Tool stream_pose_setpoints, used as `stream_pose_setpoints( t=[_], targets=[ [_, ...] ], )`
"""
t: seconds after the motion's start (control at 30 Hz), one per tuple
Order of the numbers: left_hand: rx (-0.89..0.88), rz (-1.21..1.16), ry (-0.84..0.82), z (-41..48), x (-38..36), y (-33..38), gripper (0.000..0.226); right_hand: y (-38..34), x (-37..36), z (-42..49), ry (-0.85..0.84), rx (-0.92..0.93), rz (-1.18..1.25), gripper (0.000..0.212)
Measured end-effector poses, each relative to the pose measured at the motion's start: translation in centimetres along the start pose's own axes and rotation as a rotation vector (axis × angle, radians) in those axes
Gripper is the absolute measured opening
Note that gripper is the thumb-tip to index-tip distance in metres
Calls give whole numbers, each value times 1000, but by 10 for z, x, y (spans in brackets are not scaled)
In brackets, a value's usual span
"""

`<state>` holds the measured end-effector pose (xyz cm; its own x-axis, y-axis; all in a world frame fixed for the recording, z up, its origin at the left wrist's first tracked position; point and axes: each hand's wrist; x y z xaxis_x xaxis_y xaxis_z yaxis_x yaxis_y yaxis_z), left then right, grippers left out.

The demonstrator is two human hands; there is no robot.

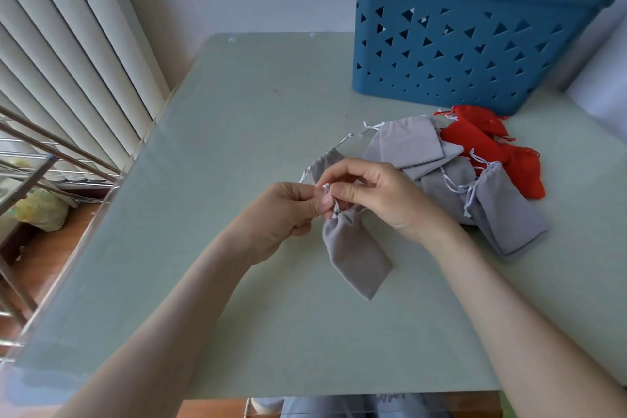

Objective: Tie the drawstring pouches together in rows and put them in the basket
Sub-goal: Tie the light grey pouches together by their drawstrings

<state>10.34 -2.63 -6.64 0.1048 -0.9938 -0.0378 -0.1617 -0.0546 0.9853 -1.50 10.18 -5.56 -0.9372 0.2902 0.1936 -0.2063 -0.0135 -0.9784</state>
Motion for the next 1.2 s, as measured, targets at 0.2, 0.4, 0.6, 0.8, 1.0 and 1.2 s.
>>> stream_pose_setpoints(
  t=[0.2,0.4,0.6,0.8,1.0,1.2],
  targets=[
    [-37,42,-63,-1,-4,1,19,-1,0,-1,23,-6,-50,17],
    [-71,20,-62,0,-4,0,19,-2,-5,-1,121,82,-121,12],
    [-17,70,-86,0,-3,-2,17,-9,-2,-4,68,17,-78,16],
    [10,122,-75,0,-5,-1,20,-3,-2,-3,61,-6,-182,21],
    [-125,132,32,0,-5,1,39,0,-1,-1,59,-20,-46,6],
    [-150,47,81,-2,-7,2,23,-1,5,-2,-52,-142,-26,20]
  ],
)
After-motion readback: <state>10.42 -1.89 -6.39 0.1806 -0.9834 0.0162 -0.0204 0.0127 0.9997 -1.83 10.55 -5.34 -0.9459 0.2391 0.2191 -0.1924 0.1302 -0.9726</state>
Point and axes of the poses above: each hand's wrist, its own z-axis towards the middle knuckle, its own x-axis out of the back of the hand, y = z × x, and after that the axes turned 8 degrees about -y, right-handed
